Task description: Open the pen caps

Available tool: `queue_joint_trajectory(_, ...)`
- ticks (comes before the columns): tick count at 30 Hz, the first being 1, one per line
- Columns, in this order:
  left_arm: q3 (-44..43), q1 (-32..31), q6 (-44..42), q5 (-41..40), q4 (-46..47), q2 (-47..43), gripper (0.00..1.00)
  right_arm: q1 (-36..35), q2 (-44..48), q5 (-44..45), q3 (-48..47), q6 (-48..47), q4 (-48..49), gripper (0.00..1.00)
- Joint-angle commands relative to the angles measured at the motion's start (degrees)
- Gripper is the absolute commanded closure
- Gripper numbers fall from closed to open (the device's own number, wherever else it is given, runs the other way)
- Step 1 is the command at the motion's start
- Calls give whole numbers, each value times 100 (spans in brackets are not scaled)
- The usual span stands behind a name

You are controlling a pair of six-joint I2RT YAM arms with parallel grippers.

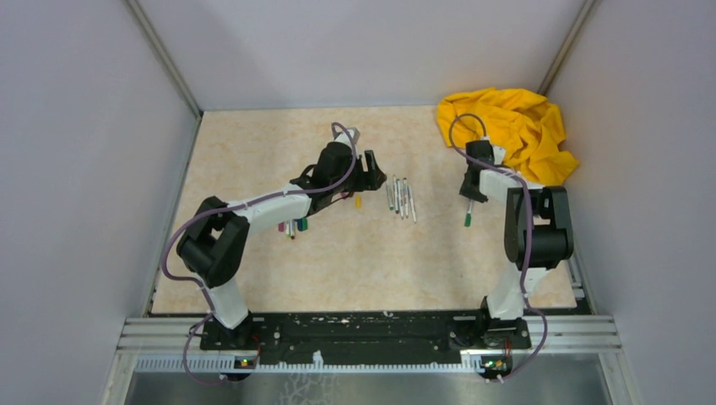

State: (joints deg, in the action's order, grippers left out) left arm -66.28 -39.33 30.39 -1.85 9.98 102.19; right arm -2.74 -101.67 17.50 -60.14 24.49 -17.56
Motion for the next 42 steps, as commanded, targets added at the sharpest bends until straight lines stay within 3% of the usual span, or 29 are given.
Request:
queue_joint_trajectory(1,21,22,55,97,172,-33,22,46,-234,-272,-93,-77,-99,78)
queue_joint_trajectory(4,37,22,44,105,155,-57,22,46,-148,-382,26,-96,-86,100)
queue_joint_trajectory(13,329,37,-24,155,311,-233,17,-488,784,-1082,193,-296,498,100)
queue_joint_trajectory(19,570,68,37,1187,841,-225,17,-1069,1205,-1725,74,-117,1050,100)
queue_joint_trajectory(28,814,109,516,2166,1754,69,18,-1730,1011,-2092,-197,316,1520,100)
queue_joint_trajectory(42,889,127,1122,2592,2479,573,23,-2324,774,-2124,-608,701,1830,100)
